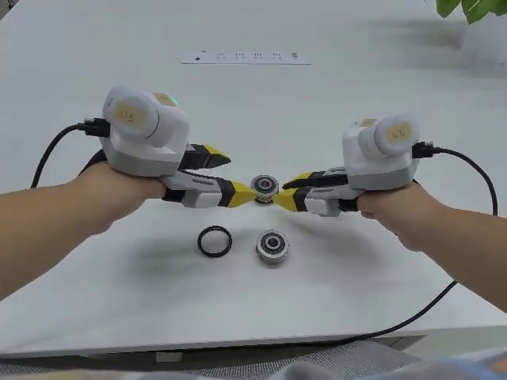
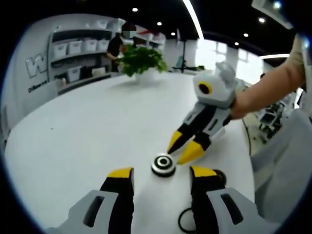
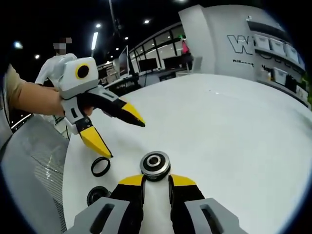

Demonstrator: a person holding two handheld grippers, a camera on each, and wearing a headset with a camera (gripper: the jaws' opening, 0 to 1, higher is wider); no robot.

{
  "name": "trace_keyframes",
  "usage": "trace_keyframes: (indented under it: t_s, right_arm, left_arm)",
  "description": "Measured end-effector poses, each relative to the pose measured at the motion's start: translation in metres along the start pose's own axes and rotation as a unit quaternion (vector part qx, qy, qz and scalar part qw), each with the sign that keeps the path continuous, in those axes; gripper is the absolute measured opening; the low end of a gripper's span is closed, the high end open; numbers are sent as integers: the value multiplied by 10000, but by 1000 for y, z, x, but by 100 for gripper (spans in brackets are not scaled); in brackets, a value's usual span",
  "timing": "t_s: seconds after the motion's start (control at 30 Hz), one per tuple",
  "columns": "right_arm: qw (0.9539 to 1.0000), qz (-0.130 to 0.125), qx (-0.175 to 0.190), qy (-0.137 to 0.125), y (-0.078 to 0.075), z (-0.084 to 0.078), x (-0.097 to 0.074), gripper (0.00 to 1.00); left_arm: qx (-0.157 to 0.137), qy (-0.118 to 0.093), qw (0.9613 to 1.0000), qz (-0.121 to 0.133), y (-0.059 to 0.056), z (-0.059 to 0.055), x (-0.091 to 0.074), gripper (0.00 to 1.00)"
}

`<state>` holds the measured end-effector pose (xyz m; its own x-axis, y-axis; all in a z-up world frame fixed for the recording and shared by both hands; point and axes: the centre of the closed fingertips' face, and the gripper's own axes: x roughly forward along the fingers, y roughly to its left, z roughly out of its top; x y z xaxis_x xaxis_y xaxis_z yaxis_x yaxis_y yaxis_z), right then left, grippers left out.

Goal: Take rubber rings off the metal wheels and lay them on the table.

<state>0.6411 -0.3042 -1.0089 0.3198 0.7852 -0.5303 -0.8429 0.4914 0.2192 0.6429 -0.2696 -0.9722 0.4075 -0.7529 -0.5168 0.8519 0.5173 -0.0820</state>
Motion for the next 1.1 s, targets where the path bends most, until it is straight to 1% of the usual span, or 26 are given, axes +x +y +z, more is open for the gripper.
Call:
trace_keyframes:
  t_s: [0.2,0.33,0.47,0.77,1.03,1.1]
  right_arm:
    - [10000,15,-44,62,-1,-3,3,15]
    - [10000,17,-44,60,-2,-4,4,14]
    - [10000,10,-71,44,-2,-5,4,13]
    - [9999,-19,-149,4,-3,-5,5,9]
    - [9998,-16,-201,-8,-1,-5,5,8]
    - [9998,-21,-210,-9,-2,-5,5,8]
  left_arm:
    - [23,49,10000,-40,0,-1,9,42]
    - [27,101,9999,-79,-2,-4,16,37]
    - [35,136,9999,-93,-3,-6,21,35]
    - [61,168,9998,-92,-3,-4,31,29]
    - [210,277,9993,-114,-5,-5,37,22]
    - [265,308,9991,-82,-5,-6,39,19]
